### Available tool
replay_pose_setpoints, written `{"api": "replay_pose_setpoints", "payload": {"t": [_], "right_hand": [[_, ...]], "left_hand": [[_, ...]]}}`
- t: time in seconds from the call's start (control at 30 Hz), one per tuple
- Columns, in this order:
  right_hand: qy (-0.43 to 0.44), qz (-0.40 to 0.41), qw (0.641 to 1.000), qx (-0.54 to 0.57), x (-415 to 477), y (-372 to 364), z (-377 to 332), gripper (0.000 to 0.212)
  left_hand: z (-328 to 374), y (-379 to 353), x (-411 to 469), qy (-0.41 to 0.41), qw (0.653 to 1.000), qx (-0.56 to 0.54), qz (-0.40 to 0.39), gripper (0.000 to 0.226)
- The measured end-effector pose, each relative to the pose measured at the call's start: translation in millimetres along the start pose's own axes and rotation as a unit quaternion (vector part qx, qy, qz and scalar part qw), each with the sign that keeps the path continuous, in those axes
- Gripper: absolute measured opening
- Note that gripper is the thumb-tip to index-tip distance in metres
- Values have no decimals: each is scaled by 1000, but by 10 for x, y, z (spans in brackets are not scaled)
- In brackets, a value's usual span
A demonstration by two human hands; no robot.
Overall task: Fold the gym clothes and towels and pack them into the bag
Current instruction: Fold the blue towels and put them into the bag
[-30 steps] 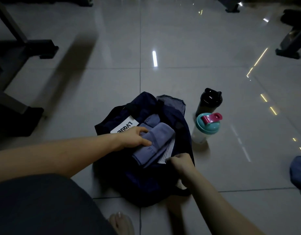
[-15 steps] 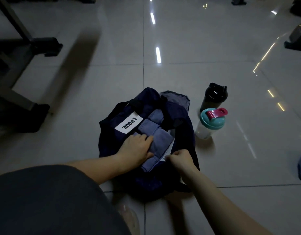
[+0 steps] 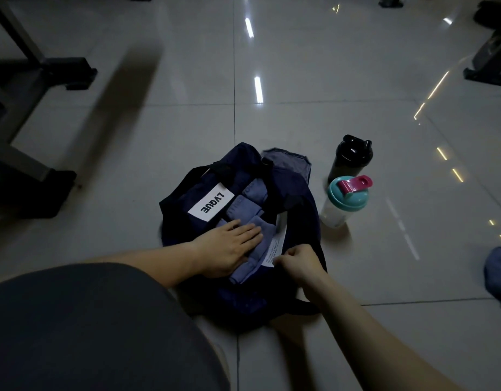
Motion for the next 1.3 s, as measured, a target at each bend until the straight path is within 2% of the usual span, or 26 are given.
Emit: {"api": "replay_pose_setpoints", "payload": {"t": [0.1,0.27,0.37,0.43,0.6,0.67,0.73,0.77,0.8,0.83,0.9,0.93,0.97,1.07,1.2,1.3], "right_hand": [[-5,2,1000,3,-17,46,-23,16],[-4,-4,1000,-21,-170,-71,-29,34],[3,-33,999,-34,-227,-196,-76,34],[7,-38,998,-46,-237,-239,-89,31],[-47,-72,994,-63,-309,-69,-84,12],[-61,-81,993,-53,-341,87,-131,12],[-31,-60,993,-100,-346,194,-200,16],[8,-33,985,-169,-350,224,-249,20],[63,5,962,-265,-368,230,-312,23],[136,61,920,-362,-426,203,-398,26],[302,152,817,-467,-620,26,-583,37],[371,156,782,-477,-715,-92,-640,43],[420,126,759,-481,-760,-237,-622,46],[462,22,726,-510,-769,-546,-387,50],[482,45,698,-528,-823,-524,-307,20],[486,49,701,-520,-860,-454,-409,13]], "left_hand": [[-12,-28,12,3,1000,13,-24,64],[-34,78,97,4,996,-29,-88,71],[-103,182,183,4,989,-63,-133,82],[-125,232,212,-4,988,-42,-151,91],[-101,138,213,-25,991,55,-122,99],[-70,32,193,-30,990,92,-105,92],[-46,-11,174,-40,989,112,-93,79],[-38,2,170,-44,989,114,-87,77],[-31,24,171,-47,989,115,-80,77],[-33,50,169,-46,990,113,-71,78],[-64,99,145,-40,993,98,-48,83],[-87,114,120,-34,994,91,-41,87],[-112,114,88,-27,995,88,-40,88],[-146,107,-4,-17,997,69,-35,88],[-111,23,-29,-32,996,53,-61,83],[-110,62,2,-36,996,40,-75,76]]}}
Point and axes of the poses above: each hand's wrist, its own x-axis towards the middle knuckle, its own y-axis out of the back of the hand, z = x × y, the point moved 7 cm from there along x, towards the middle knuckle, and after that the axes turned 6 degrees about y, right-handed, at the moved point
